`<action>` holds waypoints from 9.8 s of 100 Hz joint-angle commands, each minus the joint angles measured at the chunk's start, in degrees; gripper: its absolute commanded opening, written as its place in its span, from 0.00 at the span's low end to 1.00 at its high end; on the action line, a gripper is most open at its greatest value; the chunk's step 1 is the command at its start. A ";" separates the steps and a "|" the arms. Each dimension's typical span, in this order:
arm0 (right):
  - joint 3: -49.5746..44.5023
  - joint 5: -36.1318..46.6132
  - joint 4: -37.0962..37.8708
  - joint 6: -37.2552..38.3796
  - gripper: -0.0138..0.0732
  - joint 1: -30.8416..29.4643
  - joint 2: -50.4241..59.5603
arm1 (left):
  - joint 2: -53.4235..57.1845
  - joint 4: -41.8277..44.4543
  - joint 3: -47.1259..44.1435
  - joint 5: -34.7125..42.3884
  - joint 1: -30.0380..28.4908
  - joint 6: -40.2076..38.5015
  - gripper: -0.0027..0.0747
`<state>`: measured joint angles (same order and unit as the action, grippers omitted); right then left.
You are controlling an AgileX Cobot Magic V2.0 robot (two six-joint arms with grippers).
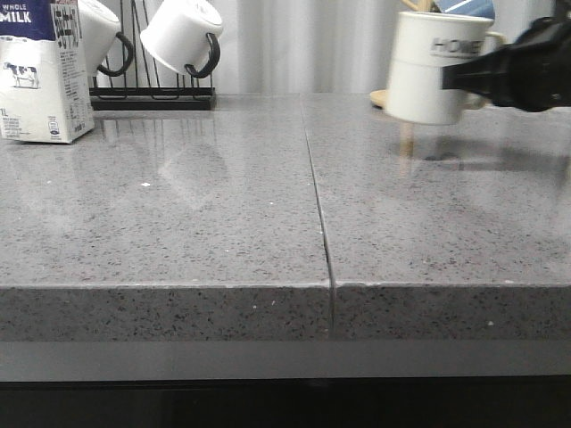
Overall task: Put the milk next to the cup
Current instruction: 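Grasp the white HOME mug by its handle with the right gripper, then carry the mug toward the table centre and set it down, then open the right gripper and withdraw it from the mug handle, then move the left gripper to the milk carton and close around it, then lift the milk carton with the left gripper and carry it toward the mug, then lower the carton beside the mug and open the left gripper, then raise the left gripper away from the carton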
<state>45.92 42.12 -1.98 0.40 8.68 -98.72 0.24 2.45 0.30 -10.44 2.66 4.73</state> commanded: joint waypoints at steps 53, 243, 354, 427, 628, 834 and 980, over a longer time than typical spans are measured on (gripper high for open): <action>5.76 3.41 0.66 -0.40 0.14 12.51 -1.26 | 1.71 -0.35 -2.58 4.26 -0.35 -0.43 0.01; -13.11 -3.57 0.61 -0.40 0.16 12.51 23.30 | 1.71 -0.35 -2.58 4.26 -0.35 -0.43 0.01; -25.42 -47.63 0.61 -0.40 0.08 12.51 80.71 | 1.71 -0.24 -2.58 4.37 -0.35 -0.43 0.01; -25.42 -48.18 0.61 -0.40 0.08 12.51 80.98 | -6.38 -0.59 12.91 4.38 -0.40 -0.43 0.01; -25.42 -48.24 0.61 -0.40 0.08 12.51 80.98 | -92.90 -6.53 65.38 28.33 4.60 -0.43 0.84; -25.42 -48.24 0.61 -0.40 0.08 12.51 80.98 | -92.54 -12.14 61.41 34.67 32.16 -0.44 0.65; -25.42 -48.24 0.61 -0.40 0.08 12.51 80.98 | -54.88 -10.08 40.05 19.12 15.07 7.17 0.01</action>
<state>19.04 -10.40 -1.74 0.40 21.22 -17.37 -59.04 -7.88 40.72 6.45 20.18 11.68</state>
